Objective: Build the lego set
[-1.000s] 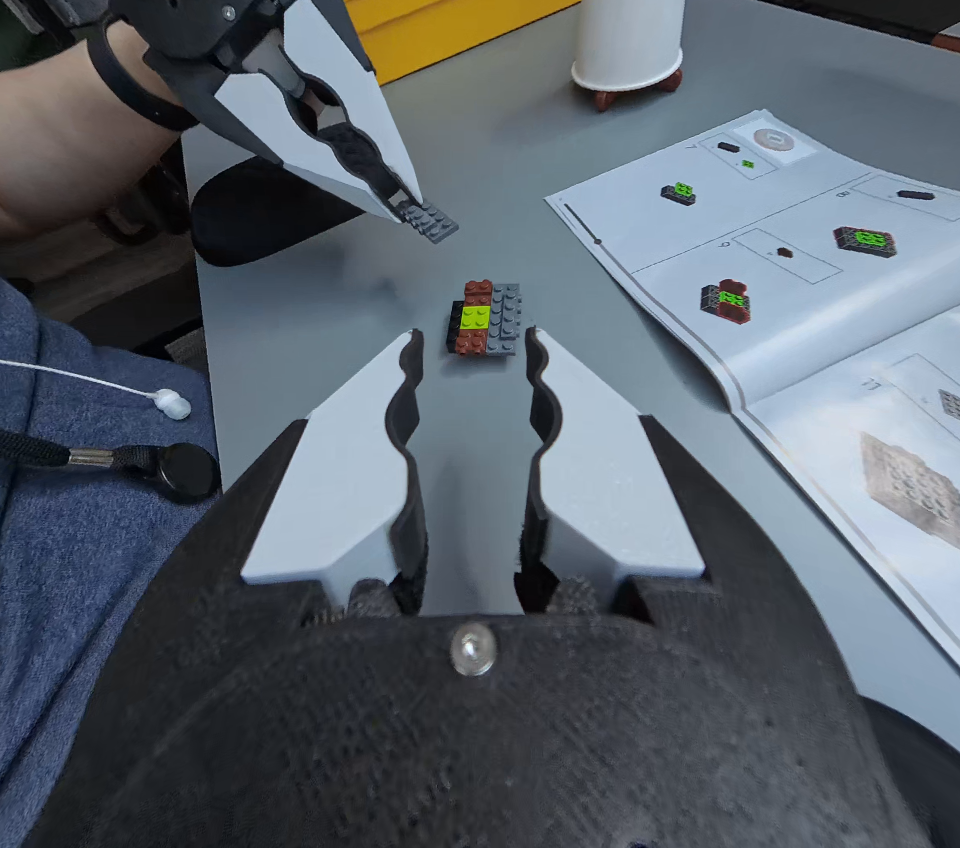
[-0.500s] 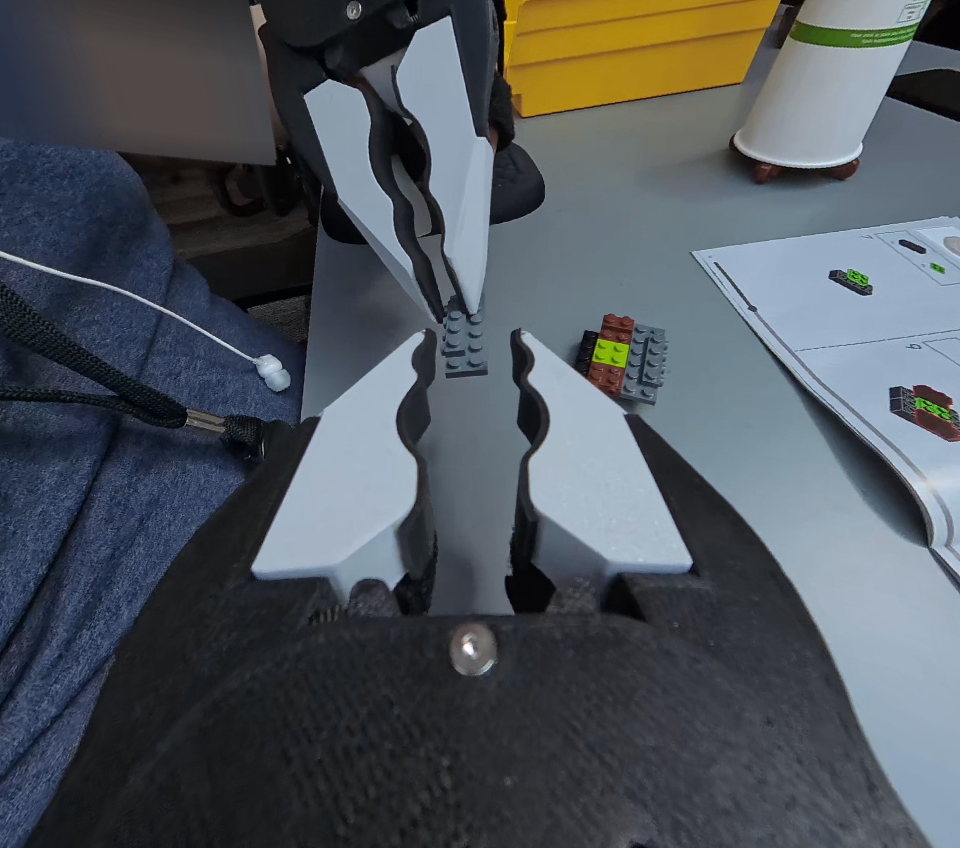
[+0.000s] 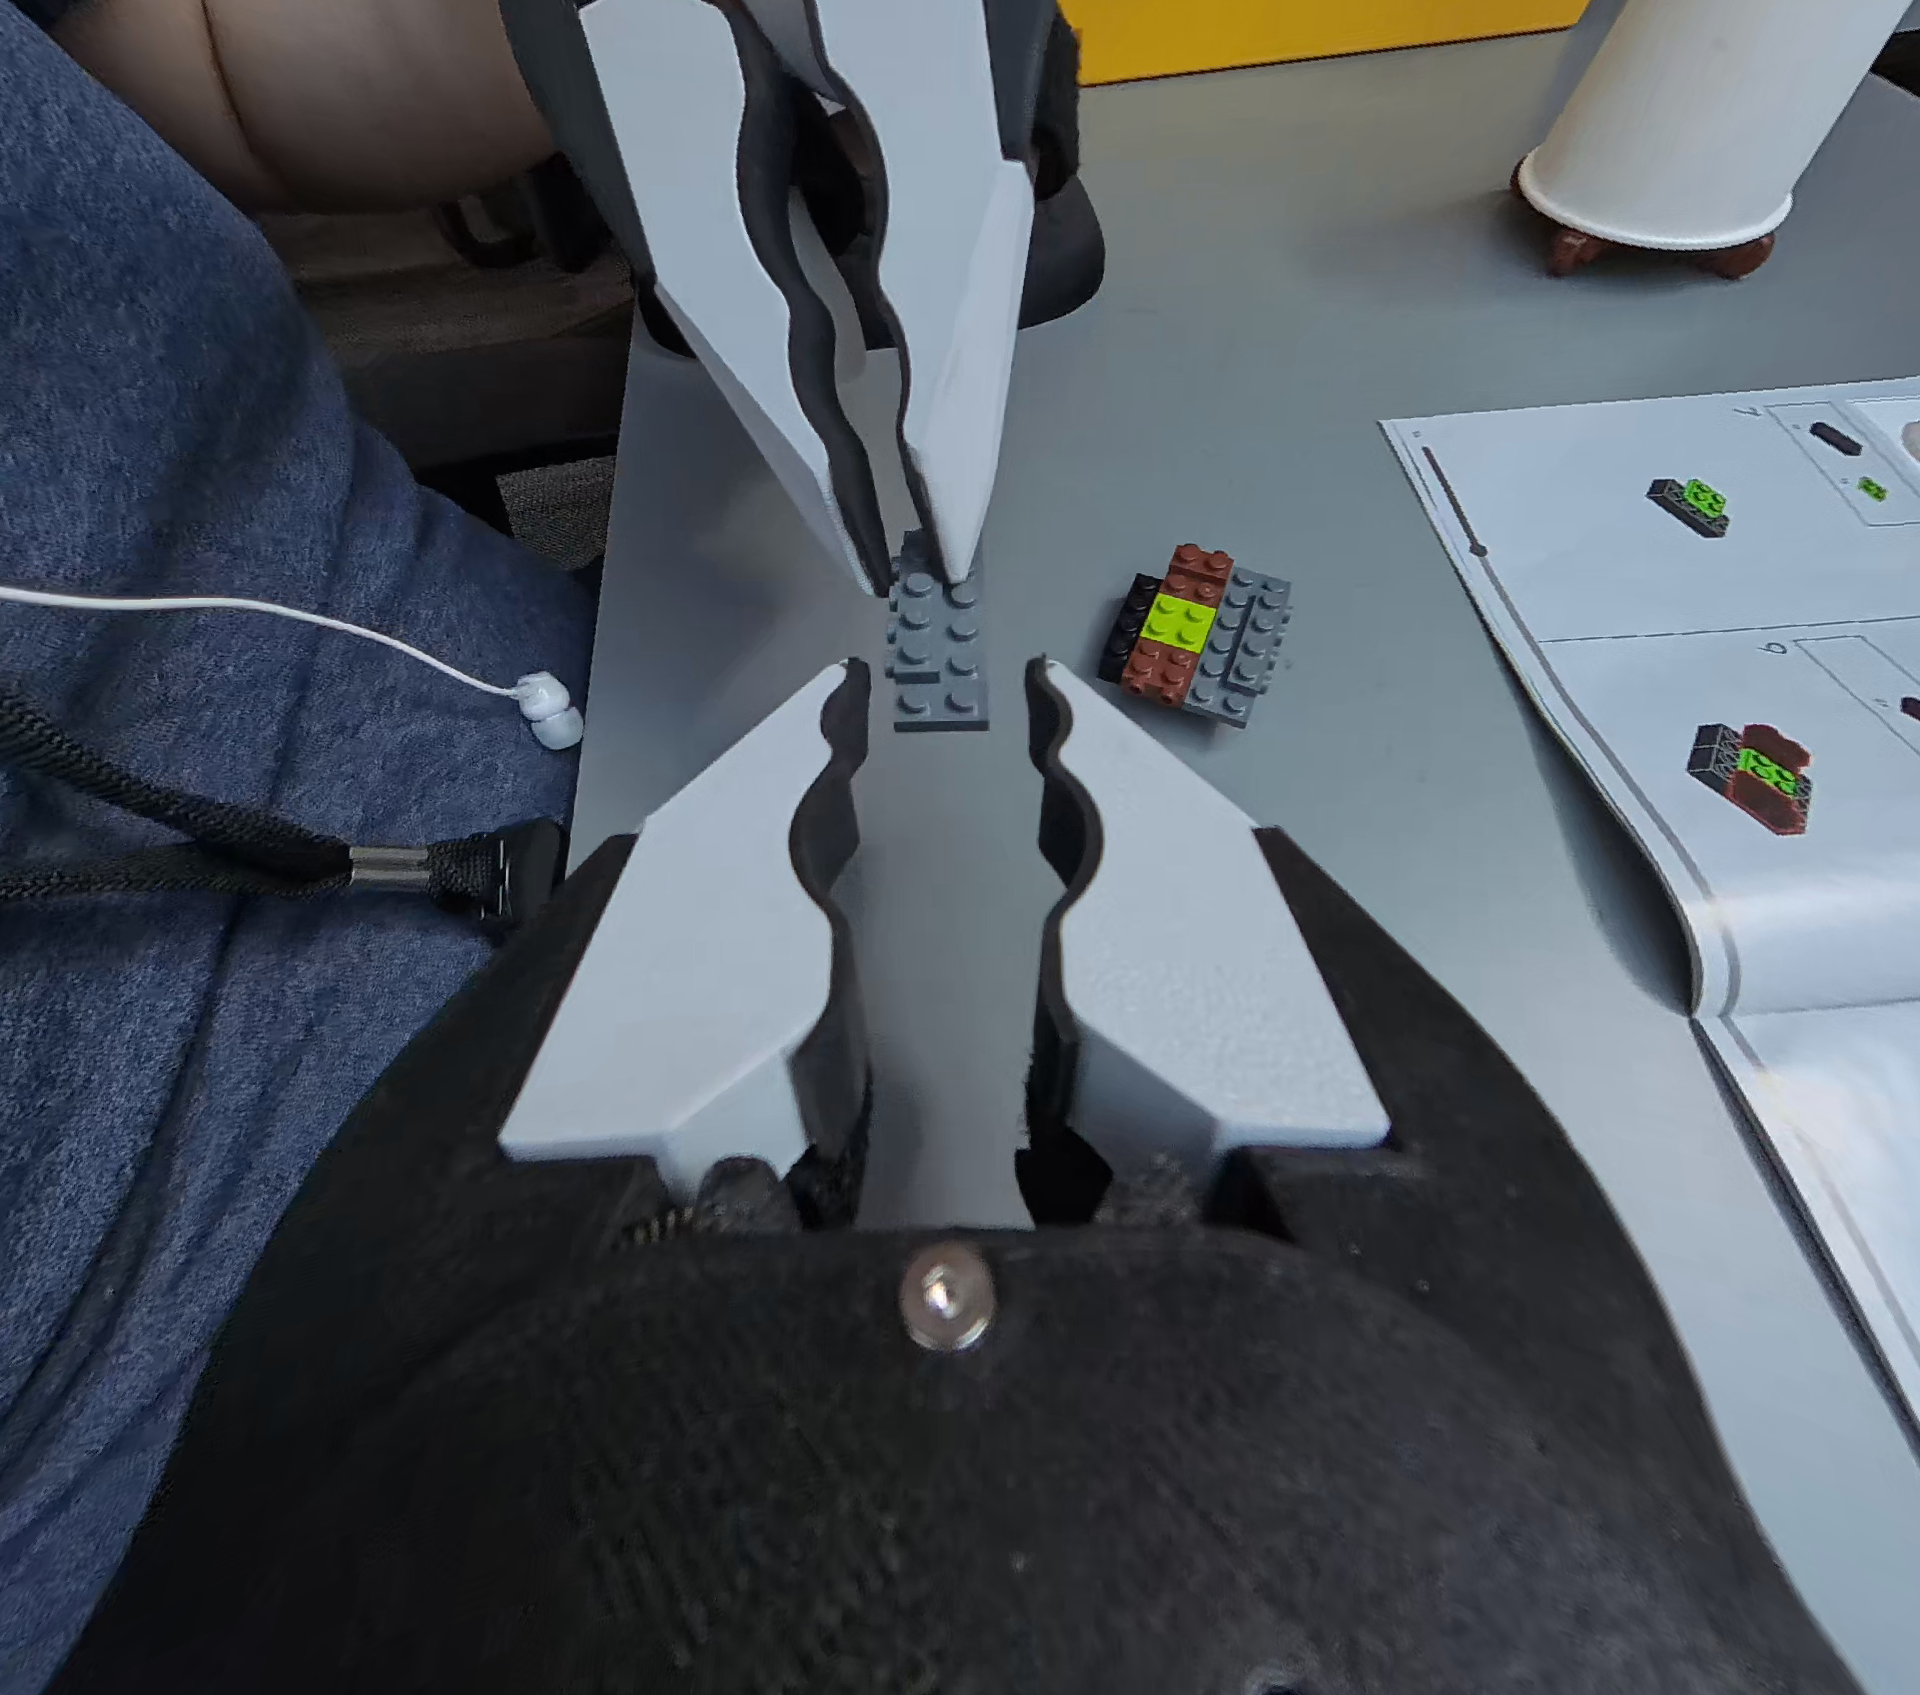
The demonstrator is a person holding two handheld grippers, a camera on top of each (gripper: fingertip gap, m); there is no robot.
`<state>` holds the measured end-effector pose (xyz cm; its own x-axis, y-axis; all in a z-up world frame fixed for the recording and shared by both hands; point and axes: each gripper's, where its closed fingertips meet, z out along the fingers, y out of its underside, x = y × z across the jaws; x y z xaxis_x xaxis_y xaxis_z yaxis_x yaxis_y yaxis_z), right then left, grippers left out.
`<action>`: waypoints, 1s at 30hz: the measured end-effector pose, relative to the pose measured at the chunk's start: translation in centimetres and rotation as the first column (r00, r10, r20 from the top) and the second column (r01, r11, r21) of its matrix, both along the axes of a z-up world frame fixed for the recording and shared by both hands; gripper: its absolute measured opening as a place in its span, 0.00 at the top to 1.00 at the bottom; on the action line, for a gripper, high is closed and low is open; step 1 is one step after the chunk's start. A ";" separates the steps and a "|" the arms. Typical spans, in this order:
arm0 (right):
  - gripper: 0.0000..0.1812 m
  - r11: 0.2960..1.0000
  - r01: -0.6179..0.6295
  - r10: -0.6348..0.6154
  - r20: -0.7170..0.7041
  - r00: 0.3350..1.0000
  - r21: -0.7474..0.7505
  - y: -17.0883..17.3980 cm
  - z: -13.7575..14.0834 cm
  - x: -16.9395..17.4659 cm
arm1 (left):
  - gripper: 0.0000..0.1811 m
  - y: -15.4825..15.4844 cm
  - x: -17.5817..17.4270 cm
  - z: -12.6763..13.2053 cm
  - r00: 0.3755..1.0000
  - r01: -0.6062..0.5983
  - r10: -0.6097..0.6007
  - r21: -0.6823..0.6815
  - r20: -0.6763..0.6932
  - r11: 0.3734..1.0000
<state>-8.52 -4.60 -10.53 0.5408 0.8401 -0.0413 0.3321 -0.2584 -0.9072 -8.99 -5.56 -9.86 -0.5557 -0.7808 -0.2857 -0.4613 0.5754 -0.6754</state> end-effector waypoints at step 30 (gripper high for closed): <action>0.82 0.996 -0.070 0.077 -0.186 0.979 0.046 0.5 2.9 3.1 | 0.96 0.2 3.5 1.6 0.993 -0.081 0.089 -0.112 0.073 0.990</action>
